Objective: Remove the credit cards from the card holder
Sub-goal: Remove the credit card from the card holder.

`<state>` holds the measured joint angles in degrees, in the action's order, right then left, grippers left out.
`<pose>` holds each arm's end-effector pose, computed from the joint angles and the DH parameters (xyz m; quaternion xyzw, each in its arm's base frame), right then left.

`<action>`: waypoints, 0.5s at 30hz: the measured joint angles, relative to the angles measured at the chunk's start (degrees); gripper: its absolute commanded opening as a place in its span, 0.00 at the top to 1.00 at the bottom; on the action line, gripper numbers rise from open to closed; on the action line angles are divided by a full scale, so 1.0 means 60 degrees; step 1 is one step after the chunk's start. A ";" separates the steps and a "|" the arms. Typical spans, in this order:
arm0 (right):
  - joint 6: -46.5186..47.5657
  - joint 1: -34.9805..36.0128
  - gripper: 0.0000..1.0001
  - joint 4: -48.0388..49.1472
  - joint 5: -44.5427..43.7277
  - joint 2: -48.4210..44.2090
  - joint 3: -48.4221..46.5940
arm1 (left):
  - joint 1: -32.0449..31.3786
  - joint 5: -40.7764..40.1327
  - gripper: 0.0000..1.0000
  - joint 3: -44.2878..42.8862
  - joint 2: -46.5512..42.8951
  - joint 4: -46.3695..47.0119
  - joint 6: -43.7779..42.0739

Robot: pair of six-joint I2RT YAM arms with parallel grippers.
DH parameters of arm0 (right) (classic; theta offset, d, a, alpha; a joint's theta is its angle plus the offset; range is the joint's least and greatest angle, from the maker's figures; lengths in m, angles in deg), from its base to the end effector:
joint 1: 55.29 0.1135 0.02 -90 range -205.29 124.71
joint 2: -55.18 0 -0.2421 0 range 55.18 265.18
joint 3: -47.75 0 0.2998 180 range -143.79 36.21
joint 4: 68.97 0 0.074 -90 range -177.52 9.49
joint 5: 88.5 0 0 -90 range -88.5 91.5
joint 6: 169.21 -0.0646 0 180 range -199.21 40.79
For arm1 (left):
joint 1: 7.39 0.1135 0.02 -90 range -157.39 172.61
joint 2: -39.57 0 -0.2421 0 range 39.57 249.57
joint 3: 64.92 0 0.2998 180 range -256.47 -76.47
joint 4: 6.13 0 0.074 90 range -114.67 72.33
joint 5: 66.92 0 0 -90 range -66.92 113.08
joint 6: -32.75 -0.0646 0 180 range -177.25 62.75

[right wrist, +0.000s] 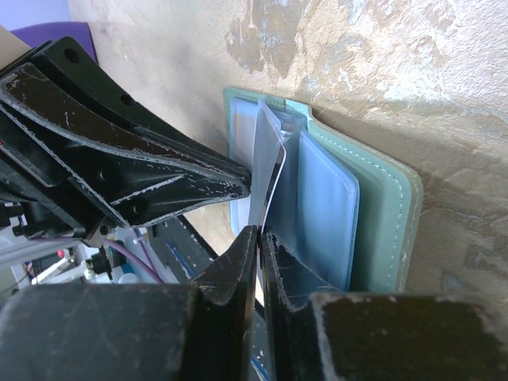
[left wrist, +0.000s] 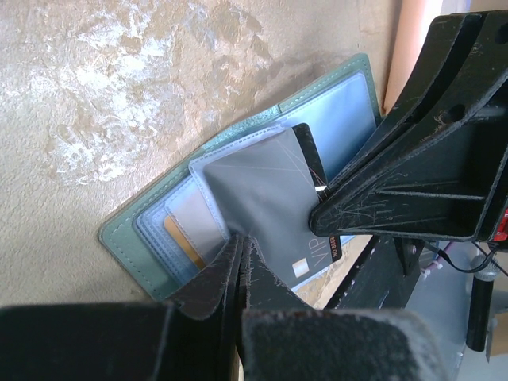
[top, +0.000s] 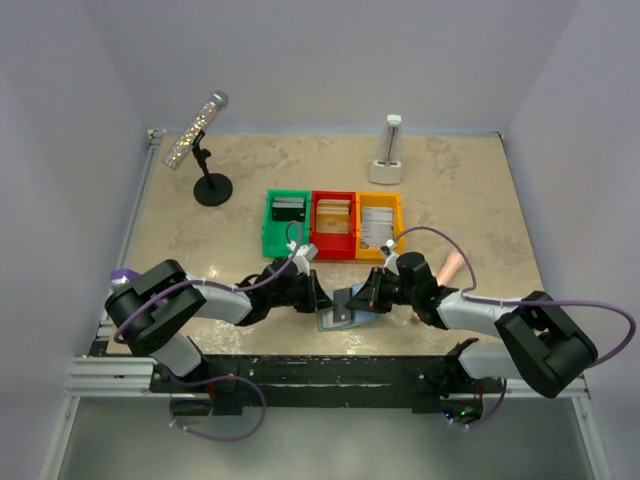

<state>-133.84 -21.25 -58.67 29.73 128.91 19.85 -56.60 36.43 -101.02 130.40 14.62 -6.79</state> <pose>0.2047 0.1751 0.0548 0.0443 0.8684 0.4653 0.1659 0.1913 -0.2445 0.0343 0.0450 0.8774 -0.4226 0.2224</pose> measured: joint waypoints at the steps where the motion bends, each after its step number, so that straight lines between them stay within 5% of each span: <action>1: 0.0000 -0.0007 0.92 -0.0007 0.0000 0.0000 0.0000 | 0.0000 0.0000 1.00 0.0000 0.0004 0.0007 0.0000; 15: 0.0011 -0.0062 0.92 -0.0095 0.0011 -0.0149 0.0004 | 0.0000 -0.0011 1.00 0.0004 0.0022 0.0087 0.0004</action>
<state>-133.78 -21.62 -59.24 29.79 128.02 19.87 -56.60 36.36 -101.00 130.53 15.14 -6.77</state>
